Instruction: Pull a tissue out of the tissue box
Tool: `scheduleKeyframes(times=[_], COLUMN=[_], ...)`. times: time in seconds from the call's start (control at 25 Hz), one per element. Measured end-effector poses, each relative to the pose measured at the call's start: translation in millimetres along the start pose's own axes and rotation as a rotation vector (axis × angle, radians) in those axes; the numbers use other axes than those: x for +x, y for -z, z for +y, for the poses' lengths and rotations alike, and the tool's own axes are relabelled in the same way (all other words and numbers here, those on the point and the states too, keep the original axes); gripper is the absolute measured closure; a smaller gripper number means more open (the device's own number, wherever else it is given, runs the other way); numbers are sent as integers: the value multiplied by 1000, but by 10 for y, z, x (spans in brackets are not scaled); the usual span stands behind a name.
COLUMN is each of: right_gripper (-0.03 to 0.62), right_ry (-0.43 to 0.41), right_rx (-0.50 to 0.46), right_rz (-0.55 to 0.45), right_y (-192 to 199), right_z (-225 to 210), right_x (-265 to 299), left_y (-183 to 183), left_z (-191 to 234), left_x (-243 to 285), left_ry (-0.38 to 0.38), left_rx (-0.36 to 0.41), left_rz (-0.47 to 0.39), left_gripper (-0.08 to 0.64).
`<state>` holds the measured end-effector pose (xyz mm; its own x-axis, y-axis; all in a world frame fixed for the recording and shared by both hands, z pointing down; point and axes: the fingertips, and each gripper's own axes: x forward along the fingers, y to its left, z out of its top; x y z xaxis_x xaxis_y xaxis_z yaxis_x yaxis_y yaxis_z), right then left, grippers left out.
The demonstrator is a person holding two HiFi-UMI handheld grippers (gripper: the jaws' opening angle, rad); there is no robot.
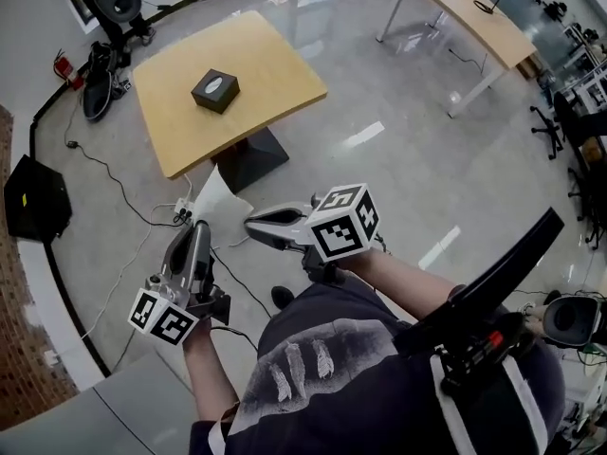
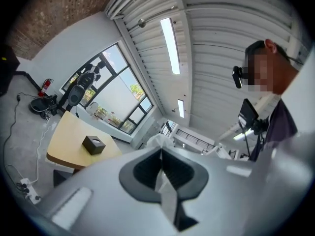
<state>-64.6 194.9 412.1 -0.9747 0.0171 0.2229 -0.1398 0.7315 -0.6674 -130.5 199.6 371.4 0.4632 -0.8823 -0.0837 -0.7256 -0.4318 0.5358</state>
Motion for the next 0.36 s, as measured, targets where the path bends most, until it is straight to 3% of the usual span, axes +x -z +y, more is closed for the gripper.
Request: scheduleKeyframes(times=[0.36], right_gripper=[598], right_ry=[-1], right_rx=[-4], right_rz=[-74], right_y=[23], right_z=[118], right_x=[-578], left_y=[48], left_z=[-584], left_x=[275], left_ry=[61], left_rx=[40], left_rz=[23], left_gripper=[558])
